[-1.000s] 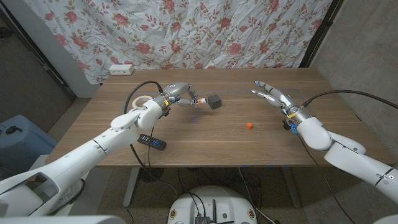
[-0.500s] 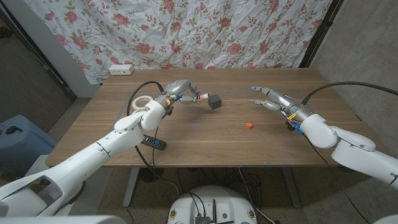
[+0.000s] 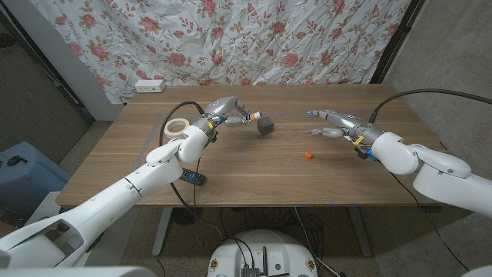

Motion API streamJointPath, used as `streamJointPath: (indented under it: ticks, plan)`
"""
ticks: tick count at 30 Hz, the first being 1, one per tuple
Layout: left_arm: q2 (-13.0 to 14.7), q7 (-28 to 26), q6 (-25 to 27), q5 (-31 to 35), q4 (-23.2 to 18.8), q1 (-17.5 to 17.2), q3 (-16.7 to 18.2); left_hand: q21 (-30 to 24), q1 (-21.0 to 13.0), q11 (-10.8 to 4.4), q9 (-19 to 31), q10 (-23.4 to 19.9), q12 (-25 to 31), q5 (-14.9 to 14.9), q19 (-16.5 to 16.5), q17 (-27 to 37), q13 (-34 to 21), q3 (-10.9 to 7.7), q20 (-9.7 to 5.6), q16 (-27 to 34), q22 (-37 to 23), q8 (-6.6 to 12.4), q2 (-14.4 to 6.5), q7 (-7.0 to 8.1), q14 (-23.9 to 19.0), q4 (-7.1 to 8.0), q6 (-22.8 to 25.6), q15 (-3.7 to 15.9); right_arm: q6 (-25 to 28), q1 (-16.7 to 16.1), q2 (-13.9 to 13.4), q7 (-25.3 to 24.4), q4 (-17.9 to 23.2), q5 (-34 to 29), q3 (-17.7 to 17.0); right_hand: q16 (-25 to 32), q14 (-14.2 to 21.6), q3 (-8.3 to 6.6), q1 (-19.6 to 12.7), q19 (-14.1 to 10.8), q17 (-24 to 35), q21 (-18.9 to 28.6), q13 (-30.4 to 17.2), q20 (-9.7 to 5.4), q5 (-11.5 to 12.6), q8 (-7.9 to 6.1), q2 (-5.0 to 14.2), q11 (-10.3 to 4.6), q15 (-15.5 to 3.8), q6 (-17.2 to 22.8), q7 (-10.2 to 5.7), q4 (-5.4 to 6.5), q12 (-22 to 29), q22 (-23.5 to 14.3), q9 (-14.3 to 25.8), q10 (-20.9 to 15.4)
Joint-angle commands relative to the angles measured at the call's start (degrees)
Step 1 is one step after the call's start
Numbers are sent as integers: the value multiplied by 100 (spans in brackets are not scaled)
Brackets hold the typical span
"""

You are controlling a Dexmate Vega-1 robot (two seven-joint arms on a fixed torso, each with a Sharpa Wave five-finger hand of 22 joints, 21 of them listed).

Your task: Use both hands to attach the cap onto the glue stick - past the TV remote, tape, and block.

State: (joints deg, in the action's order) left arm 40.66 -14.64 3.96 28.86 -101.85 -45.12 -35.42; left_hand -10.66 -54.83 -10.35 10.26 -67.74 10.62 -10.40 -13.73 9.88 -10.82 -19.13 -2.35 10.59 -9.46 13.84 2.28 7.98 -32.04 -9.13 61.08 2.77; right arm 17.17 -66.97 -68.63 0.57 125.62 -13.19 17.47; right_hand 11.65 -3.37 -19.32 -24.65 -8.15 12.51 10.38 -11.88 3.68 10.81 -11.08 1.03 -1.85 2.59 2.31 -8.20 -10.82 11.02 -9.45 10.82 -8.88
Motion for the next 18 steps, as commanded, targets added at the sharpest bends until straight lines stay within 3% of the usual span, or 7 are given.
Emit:
streamJointPath:
  ticks: [1, 3, 4, 6, 12, 18]
  plan:
    - [-213, -314, -38, -222, 148, -77, -25, 5, -41, -244, 50, -233, 45, -25, 40, 8, -8, 8, -209, 10, -17, -12, -258, 45, 25, 5, 516, 879, 737, 334, -293, 681, 491, -372, 375, 17, 6, -94, -157, -29, 17, 15, -28, 38, 61, -59, -36, -15, 69, 12, -2, -15, 24, -16, 15, 4]
    - [-246, -361, -59, -254, 187, -80, -39, 6, -37, -243, 50, -231, 44, -25, 42, 8, -8, 10, -206, 10, -17, -16, -259, 38, 26, 6, 513, 877, 1022, 296, -257, 618, 610, -488, 415, 54, 73, -172, -345, -77, 14, 34, -46, 26, 118, -113, -55, -31, 71, 87, 23, -20, 73, -15, 24, -89]
    - [-251, -388, -114, -258, 225, -68, -54, 5, -33, -243, 50, -230, 44, -24, 41, 8, -8, 13, -205, 11, -17, -17, -259, 44, 25, 7, 514, 874, 1293, 371, -266, 631, 672, -939, 635, 108, 194, -304, -684, -188, 9, 68, -75, 49, 278, -202, -145, -41, 46, 259, 34, -26, 147, -15, 33, -272]
    - [-276, -419, -105, -263, 252, -65, -73, 5, -28, -243, 50, -229, 44, -24, 44, 9, -8, 16, -203, 12, -17, -24, -262, 44, 25, 9, 505, 873, 1371, 416, -331, 830, 736, -889, 639, 128, 246, -347, -804, -215, 6, 69, -86, 44, 337, -236, -196, -47, 56, 335, 17, -25, 155, -15, 35, -301]
    - [-340, -457, -214, -366, 404, -18, -114, 6, -23, -244, 51, -223, 41, -24, 50, 8, -8, 20, -195, 12, -17, -32, -268, 38, 28, 9, 510, 874, 1509, 665, -370, 1274, 837, -1141, 882, 126, 246, -377, -943, -248, 3, 68, -100, 39, 362, -215, -301, -56, 76, 269, -21, -26, 126, -14, 39, -236]
    - [-374, -425, -402, -513, 579, 64, -146, 7, -17, -243, 51, -216, 39, -25, 58, 7, -8, 27, -192, 11, -17, -38, -271, 38, 32, 8, 517, 873, 1594, 1095, -251, 1970, 837, -1444, 1217, 98, 173, -365, -1115, -225, 3, 45, -131, 76, 300, -183, -547, 14, 123, 138, -90, -4, 89, -17, 53, -120]
